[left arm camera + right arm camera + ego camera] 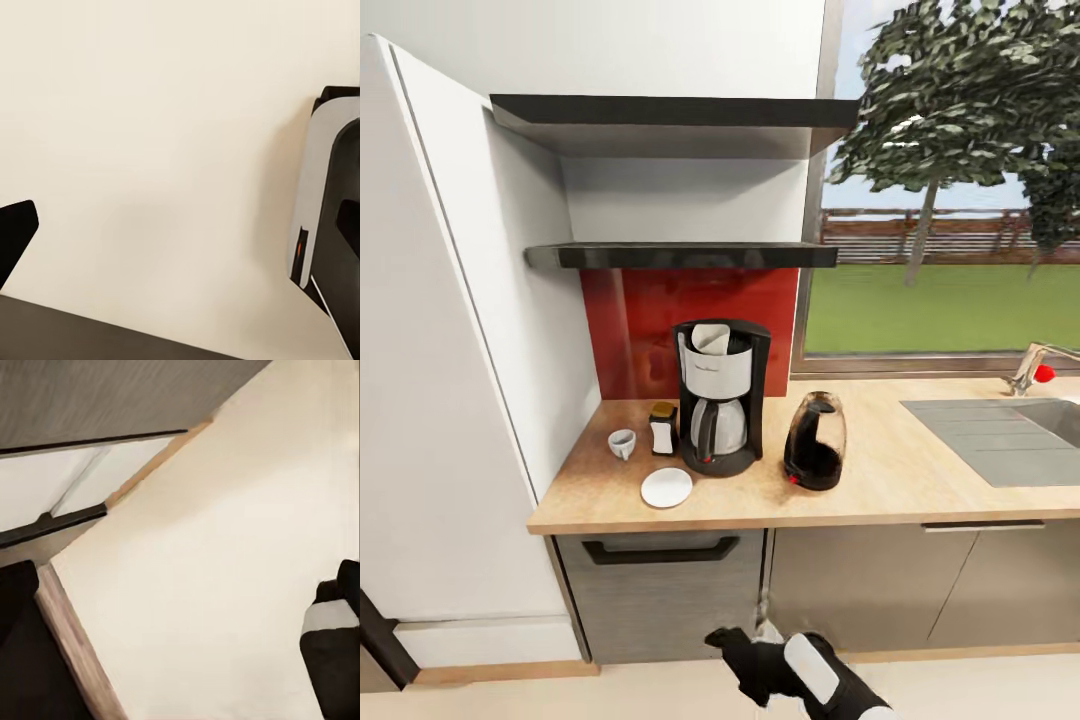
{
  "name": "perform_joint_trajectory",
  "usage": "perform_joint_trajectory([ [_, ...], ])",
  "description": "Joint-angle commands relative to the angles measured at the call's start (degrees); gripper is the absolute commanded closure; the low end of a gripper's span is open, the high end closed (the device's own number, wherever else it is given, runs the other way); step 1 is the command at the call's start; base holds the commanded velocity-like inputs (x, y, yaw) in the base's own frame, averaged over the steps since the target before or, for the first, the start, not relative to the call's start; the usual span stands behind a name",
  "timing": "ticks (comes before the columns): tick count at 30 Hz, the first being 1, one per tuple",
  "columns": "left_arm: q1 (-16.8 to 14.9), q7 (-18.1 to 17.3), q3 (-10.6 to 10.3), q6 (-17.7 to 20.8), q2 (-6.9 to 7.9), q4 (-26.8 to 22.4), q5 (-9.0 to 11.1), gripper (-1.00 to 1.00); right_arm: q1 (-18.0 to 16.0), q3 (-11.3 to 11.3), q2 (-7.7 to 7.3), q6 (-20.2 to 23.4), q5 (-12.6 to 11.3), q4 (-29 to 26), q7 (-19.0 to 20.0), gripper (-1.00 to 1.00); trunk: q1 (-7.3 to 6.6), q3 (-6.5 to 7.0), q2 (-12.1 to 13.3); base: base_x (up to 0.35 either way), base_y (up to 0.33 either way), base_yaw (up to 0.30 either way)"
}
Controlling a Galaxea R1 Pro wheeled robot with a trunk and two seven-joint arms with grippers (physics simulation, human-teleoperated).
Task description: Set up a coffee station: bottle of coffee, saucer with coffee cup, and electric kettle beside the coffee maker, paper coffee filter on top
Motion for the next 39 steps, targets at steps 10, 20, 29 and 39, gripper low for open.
perform_joint_trajectory([
  [10, 0.1, 0.0, 0.2, -4.8, -0.10, 0.4, -0.5, -1.00, 0.0, 1.1, -4.68, -25.8, 26.8, 19.6, -0.6, -1.00, 0.03, -0.03, -0.1, 0.000, 0.000, 0.000],
  [20, 0.1, 0.0, 0.8, -8.8, 0.58, 0.6, -0.2, -1.00, 3.8, 1.1, -10.76, -27.9, 42.7, 20.6, -0.3, -1.00, 0.03, -0.03, -0.1, 0.000, 0.000, 0.000],
  [29, 0.1, -0.2, 1.1, -9.0, 0.32, 0.6, -0.1, -1.00, 4.1, 1.1, -10.70, -27.5, 42.9, 20.6, -0.3, -1.00, 0.03, -0.03, -0.1, 0.000, 0.000, 0.000],
  [39, 0.1, -0.5, 1.3, -9.1, 0.15, 0.3, 0.0, -1.00, 4.3, 1.2, -10.47, -27.3, 43.0, 20.7, -0.1, -1.00, 0.03, -0.04, -0.1, 0.000, 0.000, 0.019],
])
